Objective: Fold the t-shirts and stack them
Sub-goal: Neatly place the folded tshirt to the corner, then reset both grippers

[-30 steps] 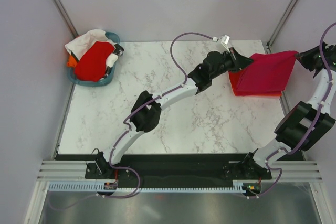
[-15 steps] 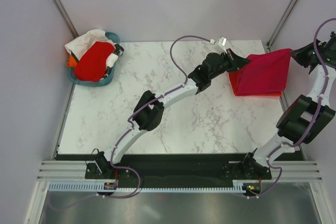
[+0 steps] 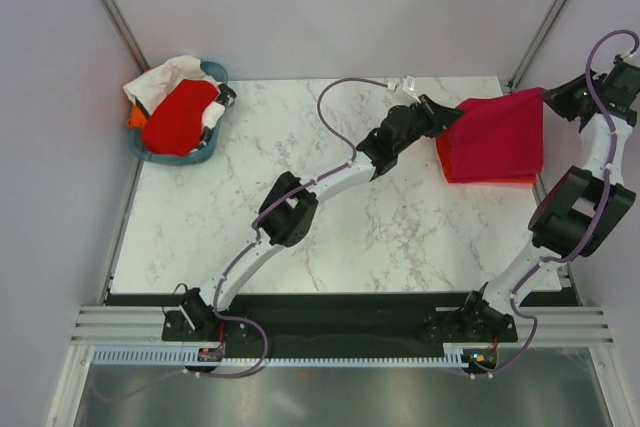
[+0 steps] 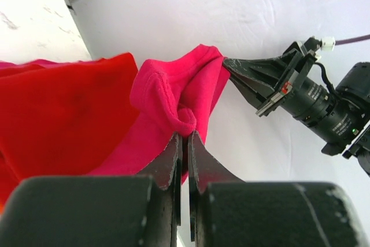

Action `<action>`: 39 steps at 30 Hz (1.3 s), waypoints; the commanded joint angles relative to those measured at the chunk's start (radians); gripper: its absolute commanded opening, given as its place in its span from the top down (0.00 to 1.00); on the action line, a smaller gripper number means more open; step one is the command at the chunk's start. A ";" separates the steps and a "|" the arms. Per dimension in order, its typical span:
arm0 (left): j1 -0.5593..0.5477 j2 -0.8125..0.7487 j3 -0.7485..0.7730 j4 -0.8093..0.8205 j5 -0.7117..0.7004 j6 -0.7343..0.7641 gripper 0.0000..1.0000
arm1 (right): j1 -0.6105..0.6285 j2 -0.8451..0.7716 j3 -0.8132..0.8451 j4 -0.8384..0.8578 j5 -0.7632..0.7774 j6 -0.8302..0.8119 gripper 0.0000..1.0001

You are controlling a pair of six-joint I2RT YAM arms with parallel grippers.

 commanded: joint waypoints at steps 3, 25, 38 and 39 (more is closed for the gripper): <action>0.022 0.079 0.091 0.087 -0.107 -0.074 0.98 | -0.003 0.130 0.086 0.065 0.076 0.081 1.00; 0.075 -0.356 -0.330 -0.053 -0.206 0.305 0.02 | 0.083 0.021 -0.038 0.111 0.095 0.029 0.16; 0.271 -1.112 -1.243 -0.045 -0.127 0.288 0.01 | 0.313 -0.302 -0.418 0.257 0.013 0.053 0.20; 0.279 -1.156 -1.323 -0.045 -0.119 0.296 0.01 | 0.324 -0.324 -0.451 0.290 -0.011 0.073 0.20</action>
